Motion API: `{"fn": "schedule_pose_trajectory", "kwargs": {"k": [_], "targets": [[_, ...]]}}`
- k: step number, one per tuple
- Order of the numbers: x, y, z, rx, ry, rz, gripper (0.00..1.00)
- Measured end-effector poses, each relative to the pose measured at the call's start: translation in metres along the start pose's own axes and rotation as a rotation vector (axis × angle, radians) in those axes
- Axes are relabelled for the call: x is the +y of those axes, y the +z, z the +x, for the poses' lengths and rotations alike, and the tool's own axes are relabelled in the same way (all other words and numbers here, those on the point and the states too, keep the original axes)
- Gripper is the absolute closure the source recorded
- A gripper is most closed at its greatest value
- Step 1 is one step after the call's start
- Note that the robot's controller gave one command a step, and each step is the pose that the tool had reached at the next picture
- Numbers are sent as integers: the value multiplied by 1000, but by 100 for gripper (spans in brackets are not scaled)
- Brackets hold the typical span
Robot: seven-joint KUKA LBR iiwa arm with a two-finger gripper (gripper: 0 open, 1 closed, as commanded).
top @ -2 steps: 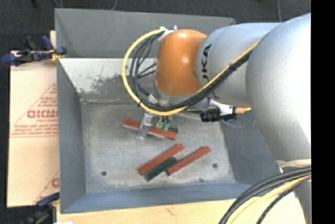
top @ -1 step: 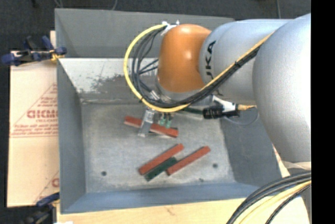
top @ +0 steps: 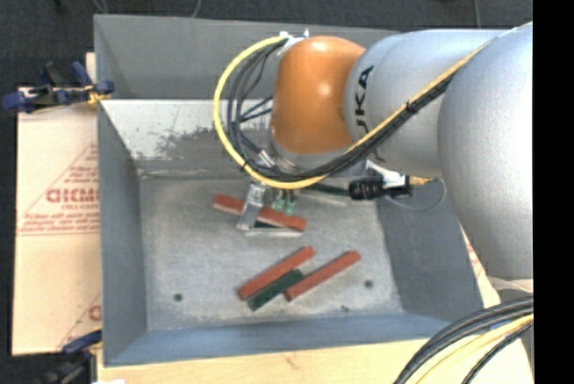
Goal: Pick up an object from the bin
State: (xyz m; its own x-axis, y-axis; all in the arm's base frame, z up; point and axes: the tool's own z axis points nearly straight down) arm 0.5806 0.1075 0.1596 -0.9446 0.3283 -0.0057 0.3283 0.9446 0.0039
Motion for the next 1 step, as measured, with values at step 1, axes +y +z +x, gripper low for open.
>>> {"fn": "schedule_pose_trajectory", "kwargs": {"k": [1], "targets": [[0,-4,1,2,0,1,100]]}}
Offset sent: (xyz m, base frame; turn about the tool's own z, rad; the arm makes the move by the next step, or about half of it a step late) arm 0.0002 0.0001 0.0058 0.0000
